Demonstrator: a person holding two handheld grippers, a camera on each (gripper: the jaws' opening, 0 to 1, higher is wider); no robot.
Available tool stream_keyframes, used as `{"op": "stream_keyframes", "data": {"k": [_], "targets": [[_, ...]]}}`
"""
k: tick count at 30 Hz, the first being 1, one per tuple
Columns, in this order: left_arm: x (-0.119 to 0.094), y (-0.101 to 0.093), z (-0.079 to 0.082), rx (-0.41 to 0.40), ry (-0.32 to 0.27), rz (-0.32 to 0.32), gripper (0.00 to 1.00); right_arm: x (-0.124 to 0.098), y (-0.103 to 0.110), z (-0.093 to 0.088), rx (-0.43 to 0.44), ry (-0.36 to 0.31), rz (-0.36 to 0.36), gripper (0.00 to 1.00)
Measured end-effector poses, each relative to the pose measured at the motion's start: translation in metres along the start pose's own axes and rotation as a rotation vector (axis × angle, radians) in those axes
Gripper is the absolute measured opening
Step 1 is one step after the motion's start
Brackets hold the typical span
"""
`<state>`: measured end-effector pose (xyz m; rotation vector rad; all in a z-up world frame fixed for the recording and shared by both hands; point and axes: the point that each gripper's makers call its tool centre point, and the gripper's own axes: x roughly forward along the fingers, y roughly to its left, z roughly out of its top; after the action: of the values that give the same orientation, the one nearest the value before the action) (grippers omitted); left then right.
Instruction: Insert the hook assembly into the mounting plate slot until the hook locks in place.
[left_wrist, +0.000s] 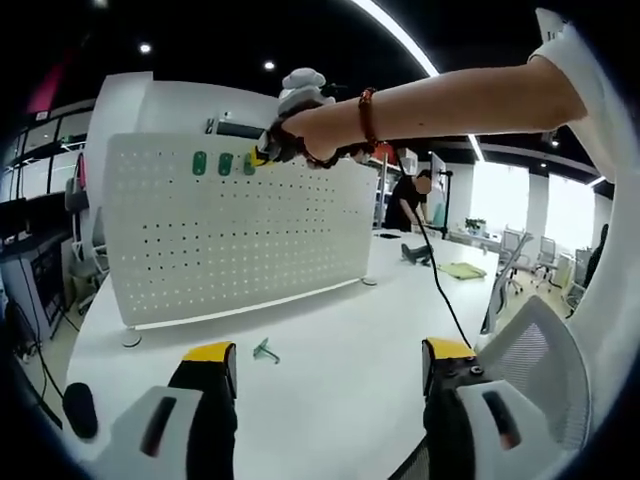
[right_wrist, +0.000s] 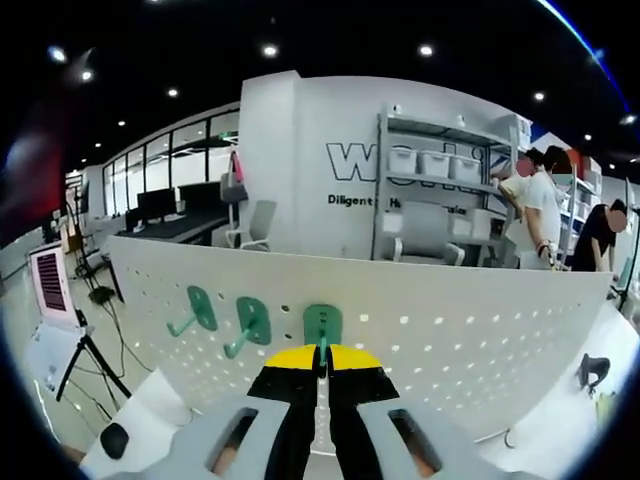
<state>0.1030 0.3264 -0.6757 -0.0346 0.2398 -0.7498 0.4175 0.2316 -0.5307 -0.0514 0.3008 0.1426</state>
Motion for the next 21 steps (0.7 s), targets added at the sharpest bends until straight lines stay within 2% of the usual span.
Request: {"op": "stream_keyframes", "data": {"k": [2,9,11,15,17,19,21], "targets": [[-0.0002,0.0003,0.002,-0.004,-0.007,0.0,0.78,0.0002,0.001,-0.0005,-0.016,-0.005,-0.011,0.01],[-0.002,0.0037,0.0015,-0.004,-0.006,0.009,0.78,-0.0006,0.0009,-0.0007,0.021,-0.002,-0.021,0.01],[-0.0023,0.0048,0.0009,-0.008,-0.005,0.012,0.77,-0.0016,0.0013,-0.0015,0.094,-0.002,-0.018,0.01],[-0.0016,0.0057,0.0024,-0.009,-0.01,0.011,0.77,-0.0017,0.0024,-0.0019,0.081,-0.009,-0.025,0.01],[-0.0013,0.0062,0.0028,-0.007,-0.01,0.012,0.77,-0.0017,0.0022,-0.0022,0.117,-0.013,-0.015,0.01],[-0.0009,0.0065,0.0023,-0.01,-0.009,0.011,0.77,-0.0006,0.0027,-0.0013,0.084,-0.019,-0.016,0.01],[-0.0014,0.0061,0.0015,-0.005,-0.003,0.01,0.77,0.0003,0.0035,0.0,0.004,-0.045,-0.029,0.01]]}}
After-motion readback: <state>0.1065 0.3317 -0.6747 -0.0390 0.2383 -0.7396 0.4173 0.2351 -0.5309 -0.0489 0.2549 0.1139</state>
